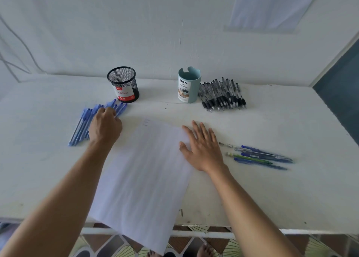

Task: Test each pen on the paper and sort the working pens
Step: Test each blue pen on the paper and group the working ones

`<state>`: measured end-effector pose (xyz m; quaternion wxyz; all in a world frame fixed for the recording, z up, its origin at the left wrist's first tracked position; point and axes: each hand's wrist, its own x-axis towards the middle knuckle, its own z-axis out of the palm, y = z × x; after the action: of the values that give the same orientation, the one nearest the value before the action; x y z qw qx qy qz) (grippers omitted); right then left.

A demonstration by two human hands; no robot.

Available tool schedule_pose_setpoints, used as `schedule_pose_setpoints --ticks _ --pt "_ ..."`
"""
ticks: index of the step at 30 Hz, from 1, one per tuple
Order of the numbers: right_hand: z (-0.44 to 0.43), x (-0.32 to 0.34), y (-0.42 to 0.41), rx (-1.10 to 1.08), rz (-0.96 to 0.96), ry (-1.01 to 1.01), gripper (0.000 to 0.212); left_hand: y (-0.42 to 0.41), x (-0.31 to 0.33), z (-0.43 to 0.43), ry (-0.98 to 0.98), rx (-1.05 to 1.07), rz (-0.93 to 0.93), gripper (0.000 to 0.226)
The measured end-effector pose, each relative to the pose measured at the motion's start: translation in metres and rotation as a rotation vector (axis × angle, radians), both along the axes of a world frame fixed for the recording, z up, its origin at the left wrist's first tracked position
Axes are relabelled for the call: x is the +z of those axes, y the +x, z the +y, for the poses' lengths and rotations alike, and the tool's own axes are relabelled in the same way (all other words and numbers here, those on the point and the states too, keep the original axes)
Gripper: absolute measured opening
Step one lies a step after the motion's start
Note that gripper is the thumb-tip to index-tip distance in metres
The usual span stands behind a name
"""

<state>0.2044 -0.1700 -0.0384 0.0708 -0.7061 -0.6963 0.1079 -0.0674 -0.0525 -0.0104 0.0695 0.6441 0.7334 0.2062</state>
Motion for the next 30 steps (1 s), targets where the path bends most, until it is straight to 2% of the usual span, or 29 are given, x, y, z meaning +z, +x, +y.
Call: schedule_pose_setpoints --ticks 3,7,11,16,18,20,22,24,27,30 --pt "-0.001 0.001 -0.001 -0.001 0.004 0.000 0.063 -0.006 -0.001 0.000 0.036 0.039 -0.033 0.021" --pt "0.000 0.001 -0.001 0.000 0.003 0.001 0.063 0.000 -0.002 -0.008 0.105 -0.008 0.023 0.017" --pt "0.001 0.002 0.001 -0.005 0.004 -0.020 0.064 0.026 -0.008 -0.027 0.180 -0.301 0.033 0.018" --pt "0.003 0.006 0.002 -0.014 0.063 -0.022 0.066 0.069 -0.015 -0.062 0.003 -0.642 0.070 0.051" --pt "0.004 0.008 0.004 -0.012 0.126 -0.027 0.061 0.076 -0.020 -0.069 -0.081 -0.665 0.099 0.064" --pt "0.005 0.015 0.007 -0.022 0.273 -0.032 0.052 0.077 -0.022 -0.072 -0.099 -0.662 0.126 0.075" --pt "0.003 0.028 0.015 -0.036 0.503 -0.010 0.040 0.076 -0.022 -0.072 -0.090 -0.657 0.136 0.074" --pt "-0.004 0.042 0.027 -0.067 0.574 0.062 0.032 0.077 -0.022 -0.072 -0.086 -0.657 0.147 0.066" --pt "-0.014 0.051 0.053 -0.207 0.362 0.192 0.028 0.078 -0.022 -0.072 -0.082 -0.657 0.148 0.061" --pt "-0.028 0.059 0.083 -0.388 0.145 0.100 0.025 0.078 -0.022 -0.073 -0.081 -0.647 0.142 0.061"
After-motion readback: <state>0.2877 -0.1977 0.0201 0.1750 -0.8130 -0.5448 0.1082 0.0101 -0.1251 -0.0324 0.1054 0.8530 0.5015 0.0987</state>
